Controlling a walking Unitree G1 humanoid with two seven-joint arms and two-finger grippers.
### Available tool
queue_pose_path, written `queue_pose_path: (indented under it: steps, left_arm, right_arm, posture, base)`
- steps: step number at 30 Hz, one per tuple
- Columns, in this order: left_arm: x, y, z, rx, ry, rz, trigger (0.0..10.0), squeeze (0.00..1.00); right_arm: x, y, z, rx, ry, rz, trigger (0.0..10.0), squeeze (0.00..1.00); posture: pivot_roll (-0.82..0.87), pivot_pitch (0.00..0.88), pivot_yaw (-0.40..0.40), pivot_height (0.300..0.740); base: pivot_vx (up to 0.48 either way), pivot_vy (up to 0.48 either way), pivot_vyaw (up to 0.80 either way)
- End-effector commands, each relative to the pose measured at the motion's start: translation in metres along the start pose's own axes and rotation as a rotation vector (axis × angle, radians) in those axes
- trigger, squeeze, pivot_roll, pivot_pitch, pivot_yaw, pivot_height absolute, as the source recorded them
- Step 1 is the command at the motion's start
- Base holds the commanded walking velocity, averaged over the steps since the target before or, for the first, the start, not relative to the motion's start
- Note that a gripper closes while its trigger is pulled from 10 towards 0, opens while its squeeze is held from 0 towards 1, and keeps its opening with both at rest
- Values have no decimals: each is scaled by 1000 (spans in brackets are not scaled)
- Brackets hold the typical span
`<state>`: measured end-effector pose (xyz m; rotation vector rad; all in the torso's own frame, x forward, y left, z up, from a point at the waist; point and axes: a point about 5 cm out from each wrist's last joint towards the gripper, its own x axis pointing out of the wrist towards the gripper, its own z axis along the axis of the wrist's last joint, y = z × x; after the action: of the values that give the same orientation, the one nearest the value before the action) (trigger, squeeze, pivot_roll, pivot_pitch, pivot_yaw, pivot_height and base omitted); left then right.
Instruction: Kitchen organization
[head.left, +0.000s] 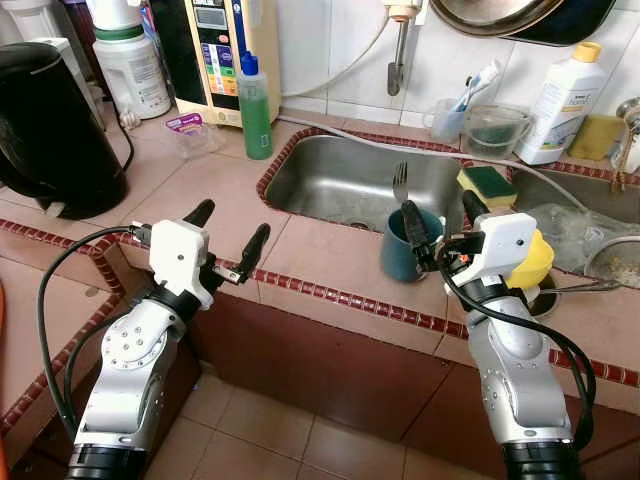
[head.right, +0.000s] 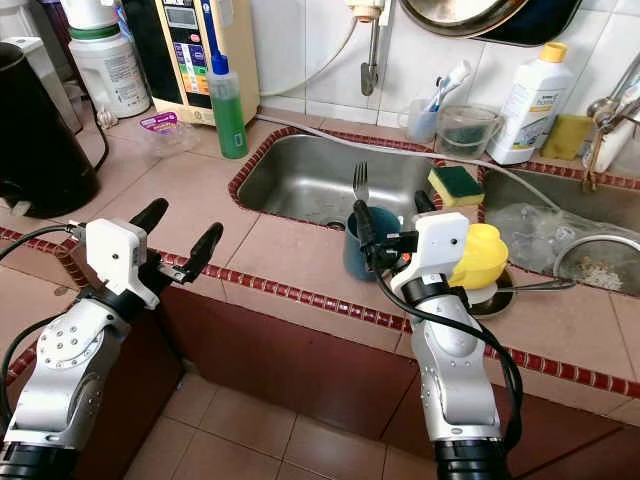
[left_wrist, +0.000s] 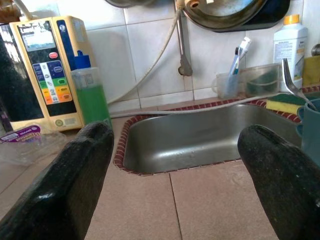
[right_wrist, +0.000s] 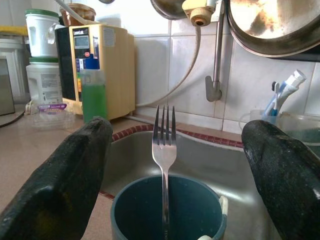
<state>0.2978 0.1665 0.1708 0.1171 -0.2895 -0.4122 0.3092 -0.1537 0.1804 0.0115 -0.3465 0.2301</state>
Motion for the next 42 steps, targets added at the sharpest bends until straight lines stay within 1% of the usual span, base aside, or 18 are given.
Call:
queue_pose_path:
  steps: [1,8,15,18,20,22,28,42]
  left_arm:
    - [1,3,2,3,-9,0,10000,0]
    - [3,9,4,10,-23,10,10000,0]
    - [5,11,6,23,-30,7,10000,0]
    - [3,13,6,27,-29,12,10000,0]
    - [2,13,7,27,-32,14,10000,0]
    - [2,14,6,31,-29,15,10000,0]
    - [-1,15,7,33,-33,21,10000,0]
    - [-1,14,7,30,-36,8,10000,0]
  right_arm:
    - [1,-1,1,-5,2,-5,10000,0]
    - [1,-5,0,-18,19,-19,10000,0]
    - [1,-6,0,-19,15,-17,10000,0]
    - [1,-5,-1,-21,21,-15,10000,0]
    - [1,-5,-1,-20,21,-17,10000,0]
    - [2,-5,-2,-19,23,-17,10000,0]
    - [2,-4,2,-8,-9,-11,10000,0]
    - [-1,-4,1,-8,-6,-12,10000,0]
  posture:
    - [-72,39,30,740]
    - [-78,45,33,740]
    - [-75,45,33,740]
    - [-71,41,34,740]
    - [-64,58,29,740]
    - [-63,48,32,740]
    - [-59,61,33,740]
    - [-64,67,34,740]
  base:
    - [0,0,0]
    - [0,0,-123]
    - [0,0,-769]
    - [0,0,-756]
    - [0,0,-747]
    - [0,0,-647]
    - [0,0,0]
    - [0,0,0]
